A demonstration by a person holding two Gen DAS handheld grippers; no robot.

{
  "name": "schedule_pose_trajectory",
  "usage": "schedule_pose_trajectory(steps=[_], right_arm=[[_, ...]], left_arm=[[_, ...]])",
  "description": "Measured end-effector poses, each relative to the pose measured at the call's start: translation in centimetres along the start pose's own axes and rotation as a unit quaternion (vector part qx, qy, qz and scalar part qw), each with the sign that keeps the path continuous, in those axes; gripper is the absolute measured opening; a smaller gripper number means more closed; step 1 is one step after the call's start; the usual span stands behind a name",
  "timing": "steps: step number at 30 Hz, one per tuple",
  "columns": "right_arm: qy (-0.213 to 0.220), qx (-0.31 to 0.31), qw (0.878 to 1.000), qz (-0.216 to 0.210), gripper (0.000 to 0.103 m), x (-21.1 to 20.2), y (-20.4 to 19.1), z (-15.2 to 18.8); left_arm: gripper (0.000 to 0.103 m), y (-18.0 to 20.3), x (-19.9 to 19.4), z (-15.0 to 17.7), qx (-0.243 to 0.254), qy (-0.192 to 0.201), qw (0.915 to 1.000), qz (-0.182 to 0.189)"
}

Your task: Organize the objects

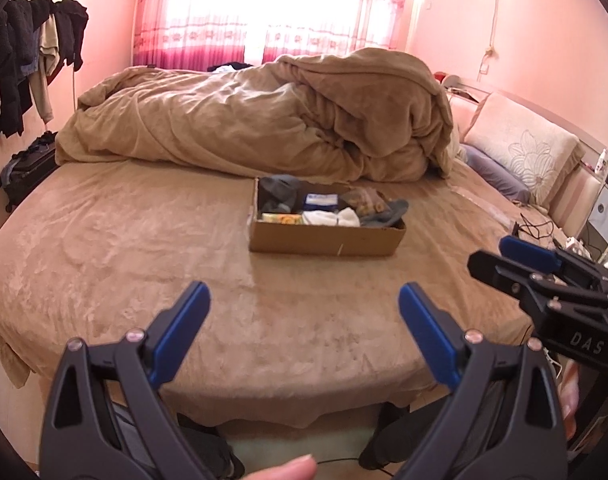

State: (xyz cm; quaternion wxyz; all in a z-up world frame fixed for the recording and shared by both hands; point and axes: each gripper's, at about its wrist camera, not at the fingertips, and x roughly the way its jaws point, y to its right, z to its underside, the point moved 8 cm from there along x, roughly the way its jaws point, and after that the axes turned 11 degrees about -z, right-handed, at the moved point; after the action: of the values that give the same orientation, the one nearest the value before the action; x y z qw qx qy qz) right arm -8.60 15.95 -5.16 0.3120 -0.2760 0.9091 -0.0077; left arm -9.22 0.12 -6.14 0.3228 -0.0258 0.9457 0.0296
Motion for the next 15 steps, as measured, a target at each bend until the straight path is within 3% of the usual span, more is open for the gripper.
schedule_pose_trajectory(steps=[15], right_arm=[[-0.008,0.010,1.000,0.005,0.065,1.2,1.2,0.3]], left_arm=[[0.096,-0.6,0.7,-0.6,-0.004,0.000,1.0000,0.000]])
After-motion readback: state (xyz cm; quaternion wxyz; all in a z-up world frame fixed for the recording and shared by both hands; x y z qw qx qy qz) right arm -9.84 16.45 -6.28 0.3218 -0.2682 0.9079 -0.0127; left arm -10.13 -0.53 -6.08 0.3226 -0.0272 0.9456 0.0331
